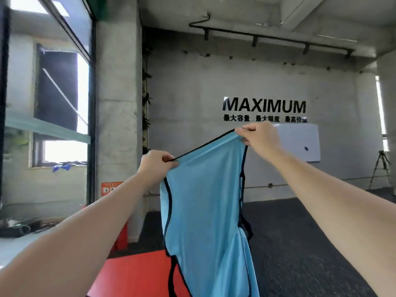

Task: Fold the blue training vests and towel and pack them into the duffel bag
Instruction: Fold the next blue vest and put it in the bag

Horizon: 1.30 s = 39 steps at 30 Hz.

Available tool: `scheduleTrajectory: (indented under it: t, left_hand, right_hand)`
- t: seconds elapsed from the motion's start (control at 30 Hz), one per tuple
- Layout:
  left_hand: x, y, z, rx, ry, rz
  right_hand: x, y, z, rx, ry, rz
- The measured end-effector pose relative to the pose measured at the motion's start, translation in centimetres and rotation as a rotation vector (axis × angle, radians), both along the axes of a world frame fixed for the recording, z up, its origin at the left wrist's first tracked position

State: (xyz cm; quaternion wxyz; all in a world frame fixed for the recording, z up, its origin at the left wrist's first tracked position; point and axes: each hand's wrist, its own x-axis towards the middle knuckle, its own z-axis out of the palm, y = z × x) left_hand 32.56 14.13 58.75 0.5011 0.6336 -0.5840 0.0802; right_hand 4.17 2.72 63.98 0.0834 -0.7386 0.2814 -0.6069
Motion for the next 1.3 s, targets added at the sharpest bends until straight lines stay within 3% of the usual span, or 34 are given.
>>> scheduleTrajectory:
  t: [0.27,0.43,0.57,0.7,0.9,1.13,1.3]
  left_hand:
    - [9.2,3.8,2.6,-0.104,-0.073,0.333]
    - [11.1,3.7,2.2,-0.082,-0.074,0.380]
    - [12.7,2.5,-1.1,-0.032,0.052,0.302]
    - [14.5,0.7,-7.3,0.034,0.206,0.231]
    - [15.1,-0.9,-21.4,0.182,0.121,0.276]
    - [12.6,0.6,-39.3,0.641,0.018,0.158]
    - [10.0,0.5,-45.4,0.611,0.024,0.212]
  right_hand:
    - [3.0,-1.1,-0.4,0.038,-0.020,-0.051]
    - [5.4,-2.6,-3.0,0.086,0.005,-0.008]
    - [7.4,-4.4,-6.6,0.154,0.029,0.024]
    - [9.3,-6.2,-12.2,0.254,0.083,0.039]
    - [10.8,-7.4,-25.4,0.442,0.212,0.073]
    - [10.8,-8.3,-43.0,0.742,0.725,0.007]
    - [12.7,-6.4,-49.3,0.761,0.724,0.008]
